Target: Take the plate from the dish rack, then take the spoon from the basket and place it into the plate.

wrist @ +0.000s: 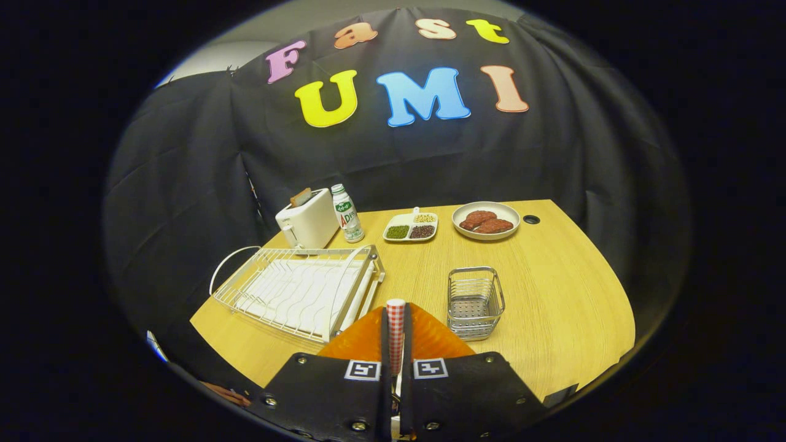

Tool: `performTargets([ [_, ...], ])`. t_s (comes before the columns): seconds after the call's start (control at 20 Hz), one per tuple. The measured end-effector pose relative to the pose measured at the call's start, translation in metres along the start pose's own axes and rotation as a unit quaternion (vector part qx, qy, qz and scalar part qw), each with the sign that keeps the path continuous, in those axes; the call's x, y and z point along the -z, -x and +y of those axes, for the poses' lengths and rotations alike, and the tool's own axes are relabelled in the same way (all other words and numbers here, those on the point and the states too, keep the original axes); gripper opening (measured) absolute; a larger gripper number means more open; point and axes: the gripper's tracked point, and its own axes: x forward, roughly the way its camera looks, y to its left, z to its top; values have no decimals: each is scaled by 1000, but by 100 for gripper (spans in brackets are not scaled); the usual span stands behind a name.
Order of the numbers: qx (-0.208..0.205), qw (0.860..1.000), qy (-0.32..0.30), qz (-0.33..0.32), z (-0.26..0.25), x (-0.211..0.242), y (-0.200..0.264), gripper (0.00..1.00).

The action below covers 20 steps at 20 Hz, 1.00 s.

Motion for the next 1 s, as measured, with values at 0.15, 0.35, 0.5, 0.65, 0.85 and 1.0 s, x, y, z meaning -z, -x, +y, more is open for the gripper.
performTargets([
  [0.15,-11,1000,5,13,5,10,-5,6],
  [0.35,-22,999,19,24,9,23,-12,10],
  [0.5,-29,999,24,31,11,27,-13,11],
  [0.65,-28,999,15,32,9,24,-15,17],
  [0.85,-11,1000,19,13,-4,5,-10,34],
  [1.0,2,999,28,-30,-8,-26,5,34],
])
